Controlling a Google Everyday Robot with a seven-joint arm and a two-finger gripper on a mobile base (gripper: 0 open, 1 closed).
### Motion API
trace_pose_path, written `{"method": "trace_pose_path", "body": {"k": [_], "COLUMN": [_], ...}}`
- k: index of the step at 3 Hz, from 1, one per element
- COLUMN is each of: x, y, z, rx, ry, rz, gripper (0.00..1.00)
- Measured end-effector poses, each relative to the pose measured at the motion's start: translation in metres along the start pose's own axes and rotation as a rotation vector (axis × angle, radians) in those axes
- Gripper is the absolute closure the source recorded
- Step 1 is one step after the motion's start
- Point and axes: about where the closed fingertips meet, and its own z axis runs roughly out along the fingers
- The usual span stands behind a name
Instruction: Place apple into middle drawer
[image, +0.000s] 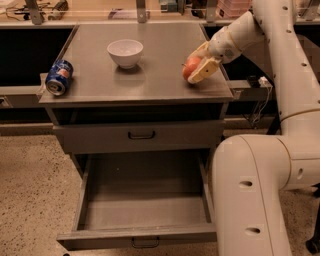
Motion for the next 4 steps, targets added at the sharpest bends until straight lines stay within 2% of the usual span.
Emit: {"method": "trace_pose_path", "body": {"k": [1, 2, 3, 4], "x": [-0.036, -0.087, -0.105, -0.125], "y": [0.018, 0.02, 0.024, 0.044], "z": [-0.03, -0.057, -0.073, -0.044], "rx": [-0.014, 0.063, 0.108, -0.009], "ry": [-0.195, -0.167, -0.124, -0.058], "rz": [-0.037, -0.171, -0.208, -0.338], "gripper": [0.98, 1.0, 1.0, 1.0]}}
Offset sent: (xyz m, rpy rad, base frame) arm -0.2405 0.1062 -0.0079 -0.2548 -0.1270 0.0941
